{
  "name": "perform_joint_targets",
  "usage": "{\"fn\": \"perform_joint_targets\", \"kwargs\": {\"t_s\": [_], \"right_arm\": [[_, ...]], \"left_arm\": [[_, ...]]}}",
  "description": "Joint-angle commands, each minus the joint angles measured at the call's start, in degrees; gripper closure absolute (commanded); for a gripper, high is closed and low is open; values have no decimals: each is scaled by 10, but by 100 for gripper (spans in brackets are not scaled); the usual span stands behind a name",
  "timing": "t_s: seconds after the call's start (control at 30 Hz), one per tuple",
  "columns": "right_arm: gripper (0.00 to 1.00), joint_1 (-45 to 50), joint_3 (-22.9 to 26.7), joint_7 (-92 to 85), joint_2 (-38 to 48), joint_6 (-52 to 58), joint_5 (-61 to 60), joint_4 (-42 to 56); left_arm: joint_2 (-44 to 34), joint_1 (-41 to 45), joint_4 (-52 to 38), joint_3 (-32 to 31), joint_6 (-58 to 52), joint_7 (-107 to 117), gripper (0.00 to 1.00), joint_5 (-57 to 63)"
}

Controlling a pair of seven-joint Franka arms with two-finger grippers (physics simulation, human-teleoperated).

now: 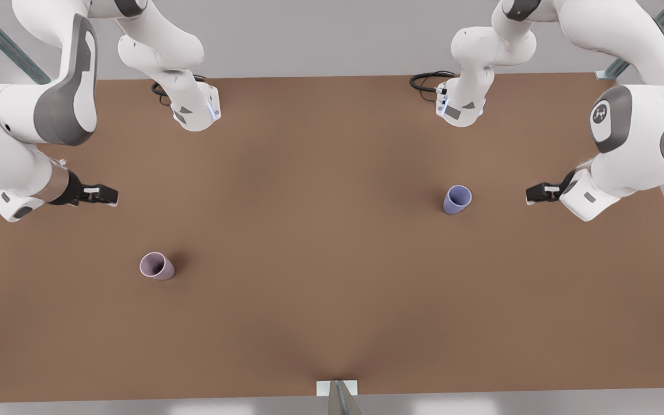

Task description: Stack the cups, with the pink cup at the bottom and the purple cup at the top

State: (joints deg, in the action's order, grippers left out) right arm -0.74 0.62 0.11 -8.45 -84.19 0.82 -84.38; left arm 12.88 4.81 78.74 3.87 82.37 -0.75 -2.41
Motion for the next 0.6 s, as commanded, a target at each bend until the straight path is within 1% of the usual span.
{"fn": "perform_joint_targets", "kwargs": {"t_s": [0.0,0.07,0.1,0.17,0.3,0.4,0.47,0.53,0.57], "right_arm": [[0,1,0,-2,3,-33,0,-5],[0,6,0,-2,1,-34,2,-13],[0,6,1,-2,-2,-55,2,-20],[0,6,2,-2,-41,-72,2,-11],[0,1,6,-25,-111,-178,-3,-20],[0,2,10,-36,-141,-242,-5,-40],[0,6,43,-88,-171,-273,-66,-43],[0,6,46,-107,-219,-279,-60,-8],[0,-1,47,-113,-228,-308,-58,-9]], "left_arm": [[0,0,1,0,36,-33,0,2],[2,0,2,-1,36,-30,0,1],[7,0,2,-1,36,-31,0,0],[11,0,3,-1,36,-31,0,-3],[12,-1,14,-1,45,-31,0,-3],[14,-1,14,0,45,-31,0,-3],[14,-1,15,3,49,-31,0,-3],[14,-1,15,4,48,-30,0,-3],[14,0,16,4,48,-30,0,-3]]}}
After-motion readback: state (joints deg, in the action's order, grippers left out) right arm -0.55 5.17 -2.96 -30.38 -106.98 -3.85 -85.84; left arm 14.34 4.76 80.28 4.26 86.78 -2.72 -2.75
